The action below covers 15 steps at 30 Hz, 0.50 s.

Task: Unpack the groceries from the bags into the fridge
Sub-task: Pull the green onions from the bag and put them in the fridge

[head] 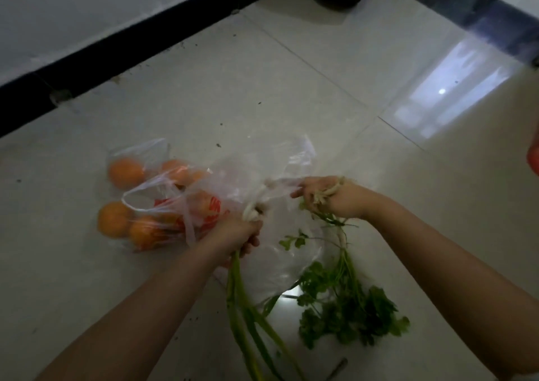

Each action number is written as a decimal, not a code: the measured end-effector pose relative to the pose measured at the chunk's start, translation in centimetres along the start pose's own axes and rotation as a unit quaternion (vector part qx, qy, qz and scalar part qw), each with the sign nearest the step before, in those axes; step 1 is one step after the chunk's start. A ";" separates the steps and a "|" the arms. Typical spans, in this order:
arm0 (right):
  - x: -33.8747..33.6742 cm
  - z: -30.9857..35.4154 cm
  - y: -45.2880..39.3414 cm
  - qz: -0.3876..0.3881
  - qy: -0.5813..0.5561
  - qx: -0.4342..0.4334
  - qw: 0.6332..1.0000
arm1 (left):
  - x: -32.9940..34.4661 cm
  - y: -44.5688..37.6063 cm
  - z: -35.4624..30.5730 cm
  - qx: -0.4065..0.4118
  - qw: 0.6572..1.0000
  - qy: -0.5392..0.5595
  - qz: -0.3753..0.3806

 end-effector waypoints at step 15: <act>-2.5 -1.9 -0.6 -0.054 -0.067 0.106 0.991 | -2.1 1.7 -2.0 0.103 0.990 0.021 0.092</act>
Point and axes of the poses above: each hand's wrist, its own y-axis away from the middle knuckle, its own x-axis out of the palm, z = x × y, the point moved 4 cm from there along -y, towards the middle knuckle, and after that the axes turned 13 degrees about x, right-handed, at the moved point
